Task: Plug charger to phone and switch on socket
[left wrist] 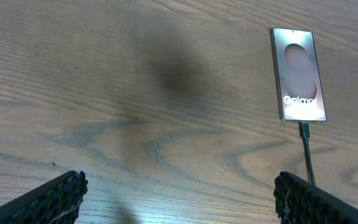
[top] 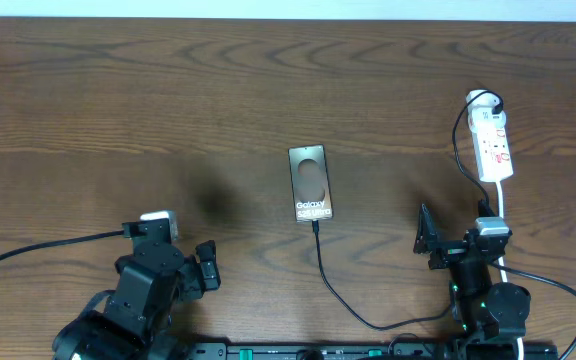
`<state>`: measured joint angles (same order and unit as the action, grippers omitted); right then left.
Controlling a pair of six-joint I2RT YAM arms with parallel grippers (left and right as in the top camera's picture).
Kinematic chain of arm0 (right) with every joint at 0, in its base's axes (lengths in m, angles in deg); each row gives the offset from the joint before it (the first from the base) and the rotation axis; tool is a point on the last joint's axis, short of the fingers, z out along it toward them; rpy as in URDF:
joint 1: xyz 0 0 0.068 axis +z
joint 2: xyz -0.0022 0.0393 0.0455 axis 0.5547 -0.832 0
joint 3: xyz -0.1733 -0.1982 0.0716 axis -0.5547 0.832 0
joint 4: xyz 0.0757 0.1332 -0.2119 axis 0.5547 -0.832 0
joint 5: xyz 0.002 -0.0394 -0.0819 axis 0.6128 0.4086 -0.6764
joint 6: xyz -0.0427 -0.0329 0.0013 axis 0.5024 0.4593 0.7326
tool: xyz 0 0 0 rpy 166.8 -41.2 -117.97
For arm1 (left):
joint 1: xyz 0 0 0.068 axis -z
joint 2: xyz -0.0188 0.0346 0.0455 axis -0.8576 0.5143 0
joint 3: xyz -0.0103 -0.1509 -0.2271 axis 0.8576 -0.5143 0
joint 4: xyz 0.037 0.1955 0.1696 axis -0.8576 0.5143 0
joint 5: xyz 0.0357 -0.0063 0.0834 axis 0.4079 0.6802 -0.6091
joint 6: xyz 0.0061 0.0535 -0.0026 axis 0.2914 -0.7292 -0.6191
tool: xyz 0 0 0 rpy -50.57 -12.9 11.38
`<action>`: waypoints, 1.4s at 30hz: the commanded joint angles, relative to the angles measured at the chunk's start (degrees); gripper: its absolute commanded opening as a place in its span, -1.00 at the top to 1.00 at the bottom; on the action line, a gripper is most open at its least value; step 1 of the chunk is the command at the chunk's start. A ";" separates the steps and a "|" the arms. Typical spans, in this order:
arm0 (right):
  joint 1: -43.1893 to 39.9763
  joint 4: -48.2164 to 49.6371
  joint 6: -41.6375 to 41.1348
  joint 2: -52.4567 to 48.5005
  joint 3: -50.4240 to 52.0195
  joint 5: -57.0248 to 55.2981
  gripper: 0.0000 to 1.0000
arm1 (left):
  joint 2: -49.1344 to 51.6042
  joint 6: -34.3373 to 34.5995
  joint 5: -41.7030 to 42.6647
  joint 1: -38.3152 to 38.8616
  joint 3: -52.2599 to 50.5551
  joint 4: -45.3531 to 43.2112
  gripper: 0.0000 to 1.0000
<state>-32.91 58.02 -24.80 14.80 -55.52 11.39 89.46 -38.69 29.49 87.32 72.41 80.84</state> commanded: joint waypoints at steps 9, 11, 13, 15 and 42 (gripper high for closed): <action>0.44 -0.26 0.85 0.68 0.04 -0.81 -0.99 | -1.62 0.13 -0.50 -6.56 -0.02 0.33 -0.96; 0.44 -0.24 0.85 0.68 0.04 -0.81 -0.99 | -2.54 0.13 -0.52 -7.72 -0.02 0.48 -0.96; 0.44 -0.26 0.85 0.68 0.04 -0.81 -0.99 | -3.76 0.09 -0.55 -8.59 -0.02 1.03 -0.96; 0.44 -0.26 0.85 0.68 0.04 -0.81 -0.98 | -5.27 -1.20 -0.87 -9.40 -0.04 1.14 -0.96; 0.44 -0.24 0.85 0.68 0.04 -0.81 -0.98 | -27.47 -3.74 1.46 -23.10 -14.19 -17.11 -0.96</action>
<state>-32.70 58.02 -24.66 14.90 -55.52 11.20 64.19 -41.53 29.77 65.14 61.07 67.94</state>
